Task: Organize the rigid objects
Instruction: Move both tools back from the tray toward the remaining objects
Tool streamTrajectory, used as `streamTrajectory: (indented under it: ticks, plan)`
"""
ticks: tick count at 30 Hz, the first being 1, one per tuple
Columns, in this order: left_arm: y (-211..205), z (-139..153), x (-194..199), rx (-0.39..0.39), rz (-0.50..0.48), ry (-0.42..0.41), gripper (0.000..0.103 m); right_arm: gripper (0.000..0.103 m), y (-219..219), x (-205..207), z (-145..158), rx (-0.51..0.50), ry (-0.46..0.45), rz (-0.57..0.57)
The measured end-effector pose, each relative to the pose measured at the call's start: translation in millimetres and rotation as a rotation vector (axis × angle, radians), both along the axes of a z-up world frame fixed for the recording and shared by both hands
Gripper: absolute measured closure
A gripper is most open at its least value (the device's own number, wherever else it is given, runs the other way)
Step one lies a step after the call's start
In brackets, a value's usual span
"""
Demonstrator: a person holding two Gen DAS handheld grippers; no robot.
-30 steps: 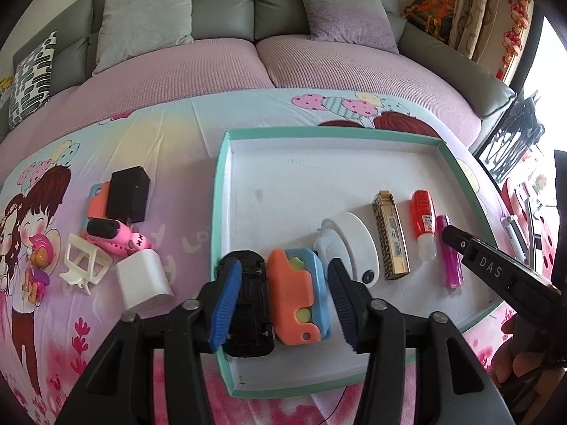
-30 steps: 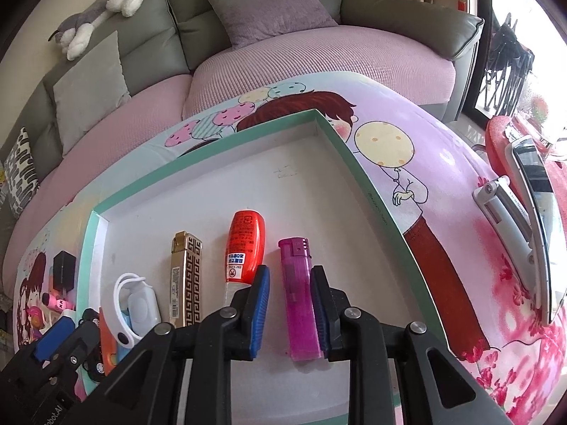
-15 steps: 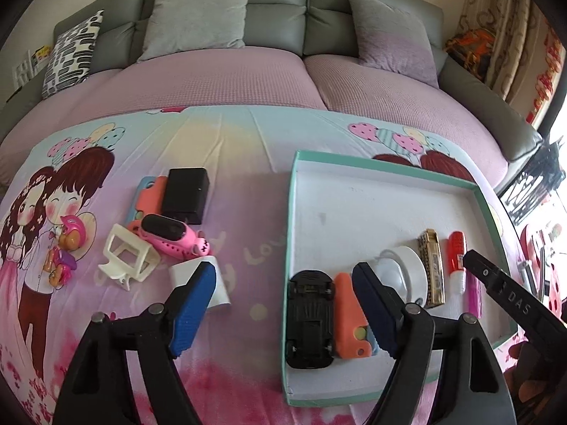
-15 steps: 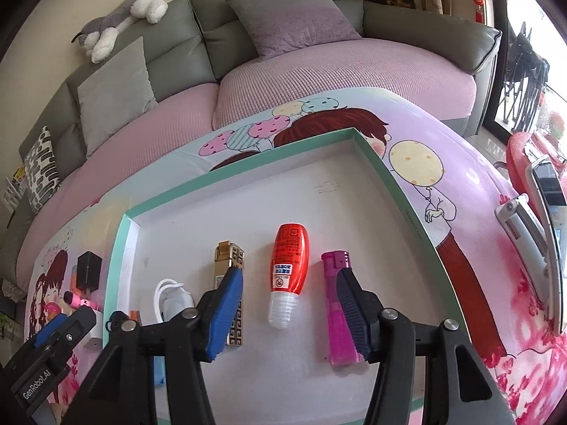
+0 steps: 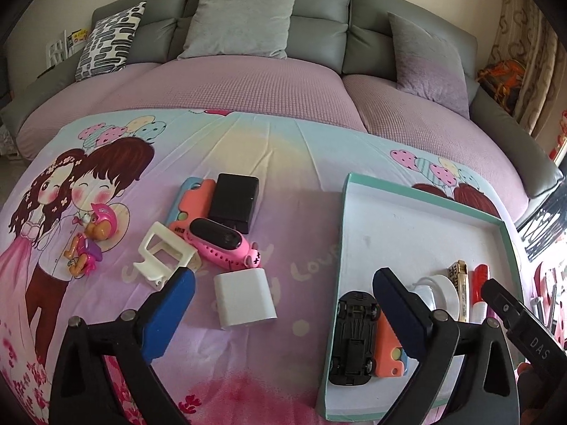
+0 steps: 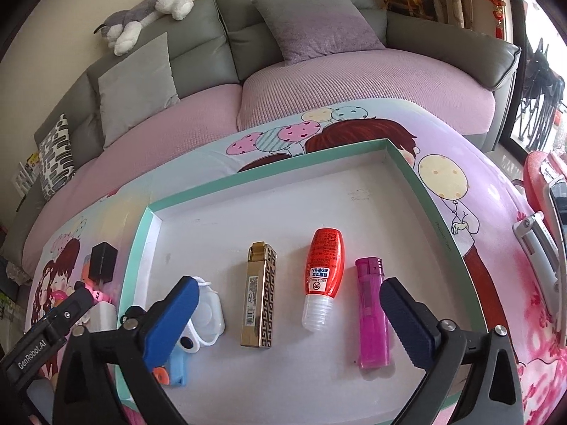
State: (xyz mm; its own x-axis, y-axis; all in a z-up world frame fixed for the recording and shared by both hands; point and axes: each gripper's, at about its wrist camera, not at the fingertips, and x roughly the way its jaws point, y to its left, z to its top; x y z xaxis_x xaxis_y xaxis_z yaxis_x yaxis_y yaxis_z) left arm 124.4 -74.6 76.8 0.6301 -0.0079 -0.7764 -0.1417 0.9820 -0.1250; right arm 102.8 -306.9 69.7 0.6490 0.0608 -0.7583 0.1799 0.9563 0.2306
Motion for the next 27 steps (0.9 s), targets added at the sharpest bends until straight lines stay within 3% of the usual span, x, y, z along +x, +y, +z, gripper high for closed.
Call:
streamTrajectory:
  ticks: [7, 17, 27]
  plan:
    - [23.4, 5.4, -4.6, -0.028, 0.065, -0.026, 0.002, 0.000, 12.3, -3.0, 13.6, 0.021, -0.077, 0.026]
    - [78.0, 25.5, -20.9, 0.002, 0.224, -0.111, 0.002, 0.000, 76.9, -4.0, 33.5, 0.014, -0.181, 0.193]
    - [108.3, 42.9, -26.6, 0.021, 0.279, -0.168, 0.002, 0.000, 132.8, 0.7, 35.5, 0.036, -0.207, 0.314]
